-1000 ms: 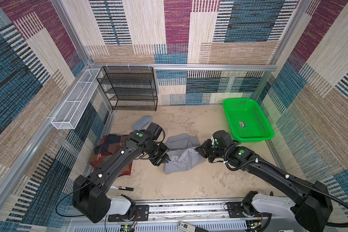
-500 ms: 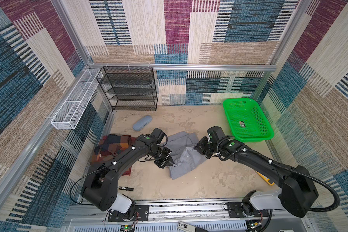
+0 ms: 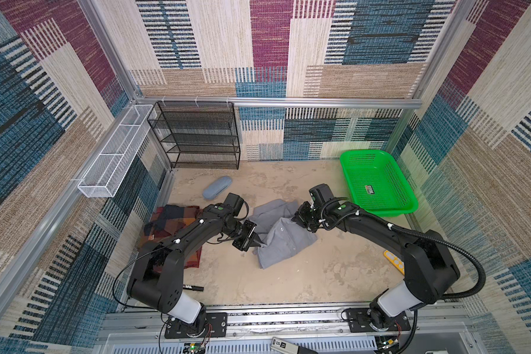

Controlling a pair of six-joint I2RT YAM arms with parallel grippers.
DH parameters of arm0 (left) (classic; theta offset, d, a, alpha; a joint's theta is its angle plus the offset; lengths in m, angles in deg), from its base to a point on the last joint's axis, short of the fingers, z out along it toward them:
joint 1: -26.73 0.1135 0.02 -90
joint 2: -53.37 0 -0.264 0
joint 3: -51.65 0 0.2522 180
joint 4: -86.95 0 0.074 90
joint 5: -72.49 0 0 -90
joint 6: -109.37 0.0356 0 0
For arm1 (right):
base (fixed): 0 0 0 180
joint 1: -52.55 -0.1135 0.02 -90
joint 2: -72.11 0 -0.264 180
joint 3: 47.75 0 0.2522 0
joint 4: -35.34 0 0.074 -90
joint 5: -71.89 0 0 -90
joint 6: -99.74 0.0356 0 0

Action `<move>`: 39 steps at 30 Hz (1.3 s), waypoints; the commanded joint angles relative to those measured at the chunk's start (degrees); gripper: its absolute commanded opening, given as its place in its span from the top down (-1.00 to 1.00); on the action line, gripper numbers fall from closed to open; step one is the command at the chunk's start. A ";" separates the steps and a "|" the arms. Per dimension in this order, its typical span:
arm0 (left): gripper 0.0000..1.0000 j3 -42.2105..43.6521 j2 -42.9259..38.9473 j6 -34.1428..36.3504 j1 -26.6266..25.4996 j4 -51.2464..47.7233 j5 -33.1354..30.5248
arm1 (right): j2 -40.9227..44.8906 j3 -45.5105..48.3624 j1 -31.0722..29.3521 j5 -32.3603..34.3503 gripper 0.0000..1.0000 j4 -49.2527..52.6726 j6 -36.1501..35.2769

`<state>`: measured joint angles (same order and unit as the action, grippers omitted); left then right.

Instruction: Fold and stack the long sleeve shirts

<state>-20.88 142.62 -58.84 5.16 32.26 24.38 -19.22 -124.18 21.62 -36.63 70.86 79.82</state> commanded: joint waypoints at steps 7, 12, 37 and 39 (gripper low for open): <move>1.00 -4.22 4.39 2.20 4.69 1.01 2.12 | -7.81 -5.18 1.01 -1.83 1.00 -0.45 -6.22; 1.00 -8.94 6.74 4.53 6.39 -1.41 1.27 | -11.41 -8.98 1.49 -1.49 1.00 0.62 -9.29; 0.27 -26.94 20.83 16.14 10.58 -12.19 2.19 | -10.27 -14.37 4.10 5.43 -0.12 4.04 -17.82; 0.26 -28.38 20.95 16.92 10.66 -13.38 2.32 | -8.54 -14.32 4.22 6.98 -0.15 4.08 -18.75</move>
<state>-47.87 163.45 -44.88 15.72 21.79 26.33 -29.47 -138.02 25.70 -33.46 74.25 63.41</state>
